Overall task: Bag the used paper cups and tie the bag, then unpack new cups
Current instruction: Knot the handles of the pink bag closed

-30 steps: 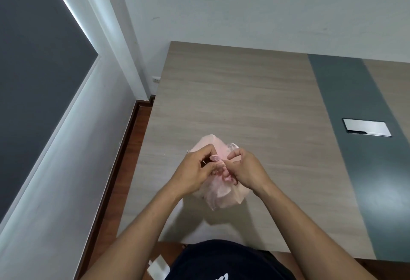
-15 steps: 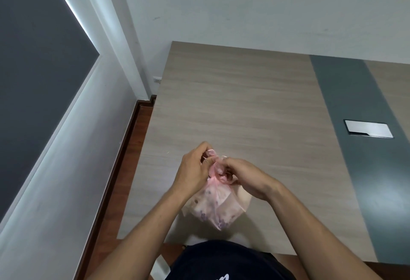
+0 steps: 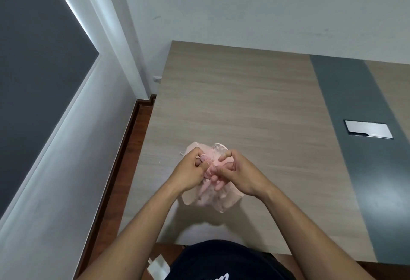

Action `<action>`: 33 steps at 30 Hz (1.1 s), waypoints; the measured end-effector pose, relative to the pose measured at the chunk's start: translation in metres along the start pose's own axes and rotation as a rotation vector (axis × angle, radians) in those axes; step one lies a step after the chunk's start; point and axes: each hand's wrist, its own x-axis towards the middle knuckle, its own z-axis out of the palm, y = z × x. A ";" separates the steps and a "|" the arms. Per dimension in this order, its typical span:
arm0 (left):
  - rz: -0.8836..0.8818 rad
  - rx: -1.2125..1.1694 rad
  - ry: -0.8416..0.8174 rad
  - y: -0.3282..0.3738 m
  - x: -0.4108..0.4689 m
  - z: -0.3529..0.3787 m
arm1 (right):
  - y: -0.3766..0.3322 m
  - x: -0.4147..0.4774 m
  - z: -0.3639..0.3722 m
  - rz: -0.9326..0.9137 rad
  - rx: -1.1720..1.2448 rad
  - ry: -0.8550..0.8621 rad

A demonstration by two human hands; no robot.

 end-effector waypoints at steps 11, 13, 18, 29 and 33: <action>-0.282 -0.269 0.083 -0.056 0.014 0.008 | 0.049 0.008 -0.002 0.118 -0.079 0.102; -0.322 -0.295 0.135 -0.068 0.015 0.010 | 0.059 0.007 -0.001 0.160 -0.056 0.118; -0.335 -0.298 0.251 -0.081 0.013 0.010 | 0.077 0.001 -0.007 0.239 -0.022 0.133; -0.147 -0.221 0.276 -0.070 -0.016 0.021 | 0.052 -0.016 0.012 0.208 0.345 0.171; 0.053 0.072 0.093 -0.085 -0.028 0.026 | 0.058 -0.027 0.018 0.199 0.410 0.162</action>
